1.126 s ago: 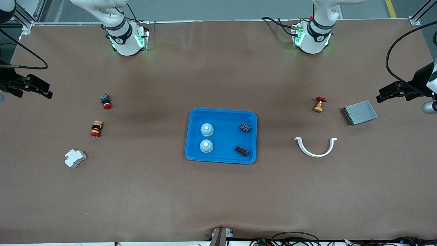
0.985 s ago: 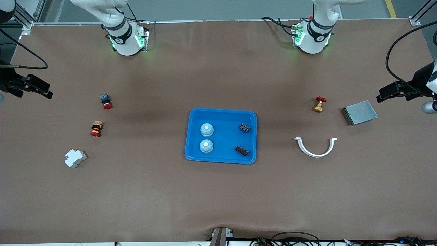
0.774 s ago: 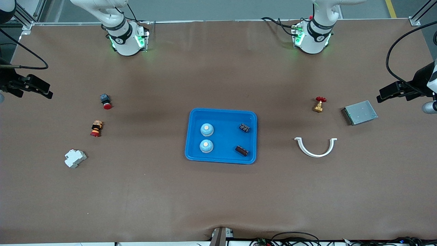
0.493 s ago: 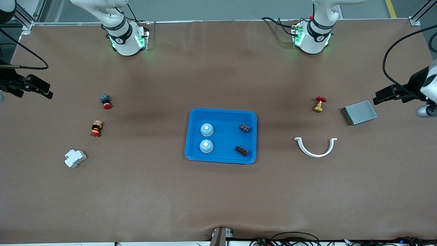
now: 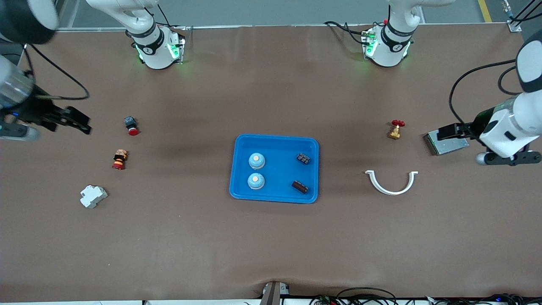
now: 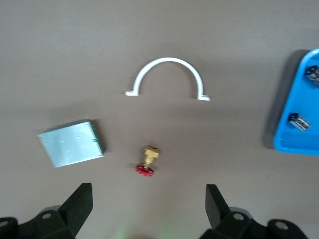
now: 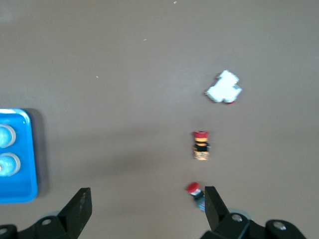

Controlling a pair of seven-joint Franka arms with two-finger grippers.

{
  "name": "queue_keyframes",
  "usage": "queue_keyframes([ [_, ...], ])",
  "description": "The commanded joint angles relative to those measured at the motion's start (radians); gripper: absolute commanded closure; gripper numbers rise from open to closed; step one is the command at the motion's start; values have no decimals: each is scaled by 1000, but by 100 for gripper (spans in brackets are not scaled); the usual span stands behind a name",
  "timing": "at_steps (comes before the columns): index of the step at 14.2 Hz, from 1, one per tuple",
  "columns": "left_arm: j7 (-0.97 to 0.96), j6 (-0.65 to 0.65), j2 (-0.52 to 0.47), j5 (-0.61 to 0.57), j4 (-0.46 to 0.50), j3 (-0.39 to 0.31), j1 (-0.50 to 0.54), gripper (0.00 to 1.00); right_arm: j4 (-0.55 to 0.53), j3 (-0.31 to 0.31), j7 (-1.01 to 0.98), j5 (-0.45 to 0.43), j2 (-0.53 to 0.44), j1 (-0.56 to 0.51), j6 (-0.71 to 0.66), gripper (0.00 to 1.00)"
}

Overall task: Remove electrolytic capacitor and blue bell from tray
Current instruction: 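Reach the right gripper to a bell while the left gripper reaches a capacitor, then grasp the bell with the right gripper while the left gripper grasps a capacitor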

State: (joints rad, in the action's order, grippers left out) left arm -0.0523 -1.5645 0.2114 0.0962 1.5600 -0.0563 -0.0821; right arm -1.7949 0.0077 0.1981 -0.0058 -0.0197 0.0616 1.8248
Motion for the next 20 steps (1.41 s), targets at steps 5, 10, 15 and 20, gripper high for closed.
queue_keyframes([
  [5, -5, 8, 82, 36, -17, -7, -2, 0, -100, -3, 352, -14, 131, 208, 197, 0],
  [10, -61, -5, 89, 92, -18, -5, -7, 0, -72, -3, 579, -11, 311, 348, 413, 0],
  [15, -522, -144, 115, 79, -18, -7, -146, 0, -54, -2, 659, 9, 469, 437, 543, 0],
  [20, -849, -273, 213, 79, -44, -7, -281, 0, 26, -3, 806, 7, 572, 524, 587, 0],
])
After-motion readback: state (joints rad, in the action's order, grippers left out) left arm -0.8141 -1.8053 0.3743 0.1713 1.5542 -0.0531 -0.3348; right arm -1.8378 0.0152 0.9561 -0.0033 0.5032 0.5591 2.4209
